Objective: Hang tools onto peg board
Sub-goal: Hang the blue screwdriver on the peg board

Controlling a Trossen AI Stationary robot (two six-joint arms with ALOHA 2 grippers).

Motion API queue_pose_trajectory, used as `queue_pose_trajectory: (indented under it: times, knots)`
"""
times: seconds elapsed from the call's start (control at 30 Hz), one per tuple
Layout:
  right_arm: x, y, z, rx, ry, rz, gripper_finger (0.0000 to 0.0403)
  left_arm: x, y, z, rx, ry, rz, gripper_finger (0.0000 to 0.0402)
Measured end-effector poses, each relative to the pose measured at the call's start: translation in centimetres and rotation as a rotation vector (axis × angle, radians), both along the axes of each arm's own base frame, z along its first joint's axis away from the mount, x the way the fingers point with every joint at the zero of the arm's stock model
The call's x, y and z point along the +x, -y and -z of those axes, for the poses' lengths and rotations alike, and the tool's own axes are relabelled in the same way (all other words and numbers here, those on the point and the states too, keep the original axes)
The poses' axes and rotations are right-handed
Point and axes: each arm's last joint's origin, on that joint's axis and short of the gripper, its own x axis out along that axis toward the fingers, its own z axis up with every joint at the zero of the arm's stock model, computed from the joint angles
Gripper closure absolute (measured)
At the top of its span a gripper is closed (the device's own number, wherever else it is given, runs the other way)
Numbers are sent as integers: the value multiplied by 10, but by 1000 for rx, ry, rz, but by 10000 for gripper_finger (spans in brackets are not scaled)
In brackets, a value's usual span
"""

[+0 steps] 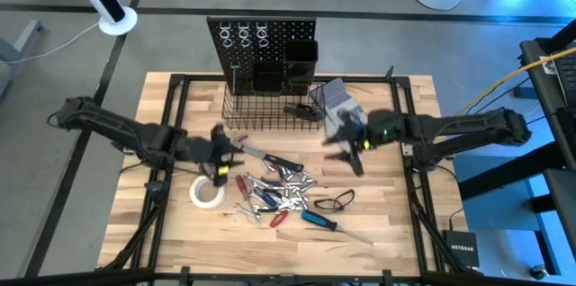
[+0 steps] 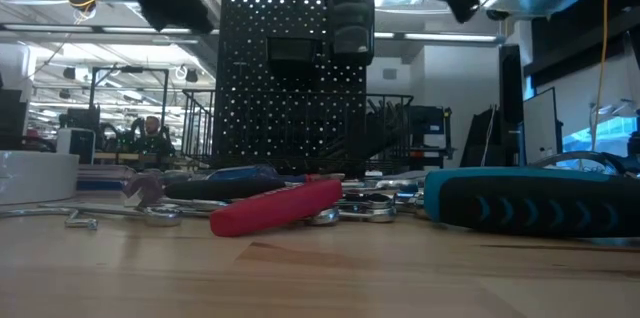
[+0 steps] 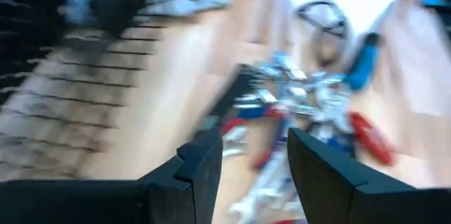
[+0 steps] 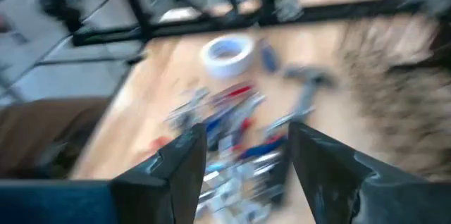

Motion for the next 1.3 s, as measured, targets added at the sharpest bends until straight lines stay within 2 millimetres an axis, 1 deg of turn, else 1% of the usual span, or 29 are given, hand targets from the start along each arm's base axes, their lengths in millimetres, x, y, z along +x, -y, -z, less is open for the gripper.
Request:
queue_pose_trajectory:
  times: [0.17,0.33,0.53,0.63,0.73,0.9,1.1,1.2,1.3]
  knots:
    - [-4,-38,16,46,-155,-3,196,12,32,23,-54,24,71,249]
    - [-3,-71,31,31,-225,-4,196,28,56,50,-62,9,115,249]
    - [0,-98,53,-26,-308,5,196,45,75,90,-28,-57,110,249]
    - [2,-109,65,-52,-344,19,196,50,78,102,-13,-75,116,249]
    - [5,-116,78,-74,-383,40,196,52,79,109,-14,-87,109,249]
    - [13,-122,93,-41,-421,65,196,52,80,109,-33,-87,95,249]
    - [25,-134,107,81,-441,-8,196,52,80,110,-44,-88,87,249]
    - [26,-137,113,155,-493,-24,196,52,80,110,-49,-87,84,249]
    - [25,-140,115,259,-560,-24,196,52,80,110,-49,-87,84,249]
